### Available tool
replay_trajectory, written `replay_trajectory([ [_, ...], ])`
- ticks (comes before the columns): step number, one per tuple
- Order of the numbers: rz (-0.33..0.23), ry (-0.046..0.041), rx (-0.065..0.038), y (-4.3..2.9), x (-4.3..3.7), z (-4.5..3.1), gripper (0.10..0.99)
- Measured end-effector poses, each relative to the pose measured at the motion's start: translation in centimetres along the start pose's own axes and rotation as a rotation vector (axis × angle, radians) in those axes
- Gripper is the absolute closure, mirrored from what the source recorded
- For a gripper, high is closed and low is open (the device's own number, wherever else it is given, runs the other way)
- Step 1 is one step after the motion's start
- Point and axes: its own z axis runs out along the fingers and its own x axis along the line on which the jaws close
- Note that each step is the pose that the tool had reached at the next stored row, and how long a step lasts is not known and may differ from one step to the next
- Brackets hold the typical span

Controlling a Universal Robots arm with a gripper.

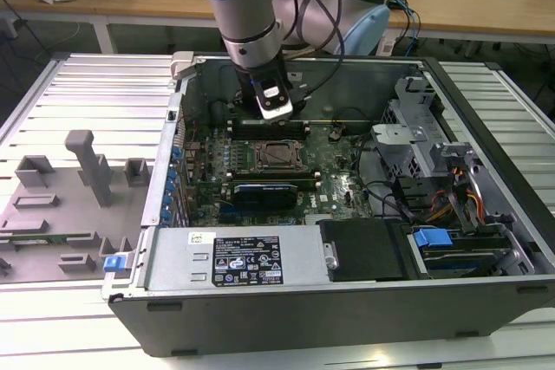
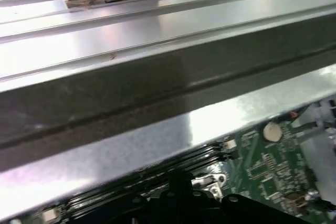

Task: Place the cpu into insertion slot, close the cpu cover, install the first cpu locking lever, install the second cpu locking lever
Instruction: 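Install the first cpu locking lever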

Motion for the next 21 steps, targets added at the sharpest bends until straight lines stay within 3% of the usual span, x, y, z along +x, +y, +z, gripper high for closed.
replay_trajectory([
  [1,0.002,0.0135,0.005,0.00,-0.04,0.02,0.980],
  [2,0.005,0.0343,0.012,0.00,-0.10,0.05,0.980],
  [3,0.007,0.0491,0.017,0.01,-0.16,0.07,0.980],
  [4,0.010,0.0713,0.024,0.00,-0.24,0.10,0.980],
  [6,0.019,0.1271,0.044,-0.04,-0.46,0.17,0.980],
  [8,0.025,0.1559,0.055,-0.14,-0.60,0.18,0.980],
  [12,0.026,0.1557,0.055,-0.28,-0.71,0.18,0.980],
  [15,0.028,0.1602,0.060,-0.16,-1.58,0.38,0.980],
  [16,0.027,0.1683,0.088,-0.05,-2.48,0.56,0.980],
  [17,0.022,0.1676,0.140,-0.27,-2.96,0.59,0.980],
  [19,0.021,0.1689,0.154,-0.81,-3.28,0.55,0.980],
  [21,0.020,0.1676,0.159,-0.92,-3.33,0.54,0.980],
])
